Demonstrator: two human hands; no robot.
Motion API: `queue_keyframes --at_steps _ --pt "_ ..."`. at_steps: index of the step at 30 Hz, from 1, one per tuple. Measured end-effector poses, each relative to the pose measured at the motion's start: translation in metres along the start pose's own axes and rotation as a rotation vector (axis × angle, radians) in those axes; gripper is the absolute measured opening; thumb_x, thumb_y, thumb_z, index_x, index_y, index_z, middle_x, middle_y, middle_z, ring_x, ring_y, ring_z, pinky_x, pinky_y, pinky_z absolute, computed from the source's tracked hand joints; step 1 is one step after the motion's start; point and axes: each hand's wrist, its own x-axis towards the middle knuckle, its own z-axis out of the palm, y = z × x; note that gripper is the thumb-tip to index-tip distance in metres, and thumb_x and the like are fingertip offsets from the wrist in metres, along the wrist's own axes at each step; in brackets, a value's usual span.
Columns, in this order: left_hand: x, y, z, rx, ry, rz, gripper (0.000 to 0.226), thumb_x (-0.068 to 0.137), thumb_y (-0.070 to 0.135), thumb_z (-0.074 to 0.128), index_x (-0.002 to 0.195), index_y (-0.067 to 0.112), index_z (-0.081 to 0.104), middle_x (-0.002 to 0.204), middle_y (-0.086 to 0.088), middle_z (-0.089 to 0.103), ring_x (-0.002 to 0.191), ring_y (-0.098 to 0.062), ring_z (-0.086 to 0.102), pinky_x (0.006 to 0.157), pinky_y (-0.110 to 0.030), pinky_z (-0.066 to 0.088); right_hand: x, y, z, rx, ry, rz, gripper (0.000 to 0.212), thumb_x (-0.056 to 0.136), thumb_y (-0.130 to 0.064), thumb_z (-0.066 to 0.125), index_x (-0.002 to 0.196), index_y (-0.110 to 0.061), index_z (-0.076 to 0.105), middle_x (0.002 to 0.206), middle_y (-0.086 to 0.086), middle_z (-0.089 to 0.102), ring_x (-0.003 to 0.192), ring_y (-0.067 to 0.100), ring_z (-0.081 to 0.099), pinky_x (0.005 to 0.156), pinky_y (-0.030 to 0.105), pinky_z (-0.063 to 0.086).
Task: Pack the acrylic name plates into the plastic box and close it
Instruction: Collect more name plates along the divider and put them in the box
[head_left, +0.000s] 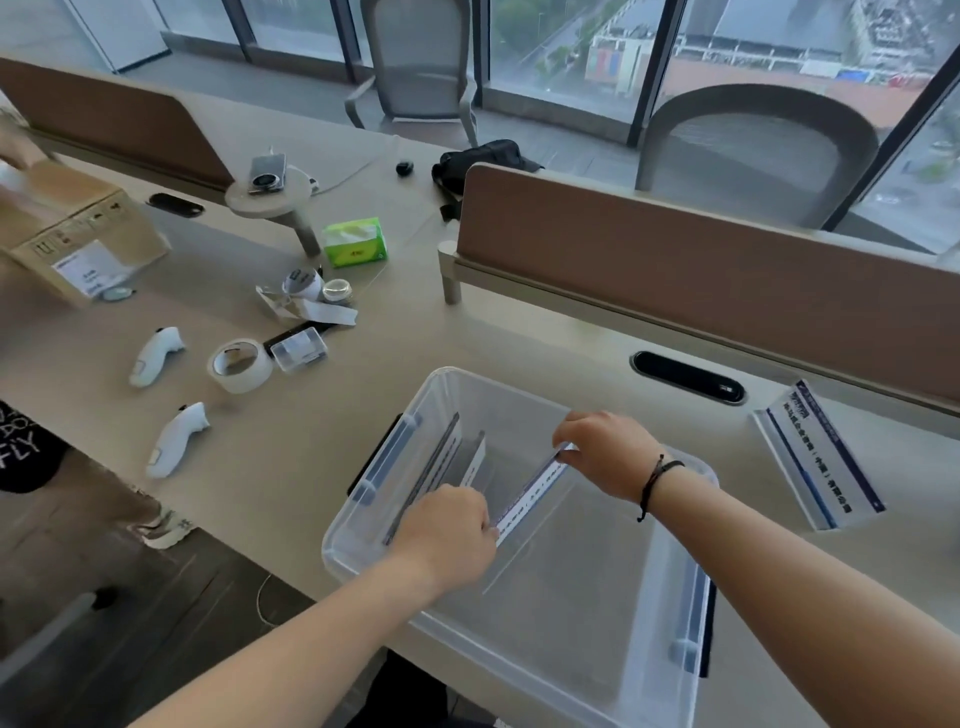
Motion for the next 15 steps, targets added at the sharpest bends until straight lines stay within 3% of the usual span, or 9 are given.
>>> queue_keyframes --at_steps 3,7,11,13,15 --pt "0.003 -0.007 0.011 -0.005 -0.057 -0.042 0.041 0.089 0.031 0.059 0.052 0.014 0.048 0.053 0.000 0.055 0.059 -0.022 0.060 0.061 -0.037 0.057 0.013 -0.004 0.016 -0.018 -0.083 0.004 0.016 0.092 -0.027 0.060 0.104 -0.023 0.071 0.111 -0.005 0.065 0.099 0.021 0.062 0.080 0.036 0.052" --pt "0.008 -0.012 0.019 -0.016 -0.139 -0.094 0.045 0.088 0.030 0.059 0.050 0.011 0.044 0.049 -0.001 0.048 0.068 -0.034 0.065 0.064 -0.036 0.056 0.029 -0.009 0.037 -0.030 -0.157 0.010 0.019 0.093 -0.025 0.060 0.109 -0.020 0.069 0.117 -0.002 0.063 0.102 0.023 0.061 0.085 0.038 0.051" --pt "0.008 -0.013 0.024 -0.024 -0.171 -0.144 0.039 0.089 0.028 0.059 0.059 0.005 0.052 0.074 -0.017 0.065 0.080 -0.036 0.066 0.065 -0.039 0.055 0.042 -0.014 0.054 -0.043 -0.218 0.003 0.021 0.094 -0.024 0.059 0.112 -0.018 0.068 0.120 0.001 0.062 0.104 0.026 0.061 0.089 0.039 0.050" --pt "0.008 -0.016 0.026 -0.016 -0.189 -0.161 0.042 0.090 0.027 0.059 0.054 0.009 0.046 0.078 -0.017 0.065 0.082 -0.037 0.066 0.067 -0.041 0.056 0.046 -0.017 0.062 -0.059 -0.225 -0.010 0.020 0.094 -0.023 0.058 0.110 -0.017 0.068 0.119 0.002 0.062 0.101 0.027 0.062 0.088 0.041 0.050" --pt "0.010 -0.019 0.026 -0.029 -0.195 -0.165 0.041 0.091 0.027 0.059 0.057 0.004 0.052 0.077 -0.018 0.065 0.082 -0.037 0.065 0.068 -0.042 0.056 0.052 -0.019 0.068 -0.063 -0.214 -0.019 0.018 0.094 -0.020 0.058 0.107 -0.015 0.069 0.117 0.003 0.062 0.097 0.029 0.063 0.084 0.043 0.052"
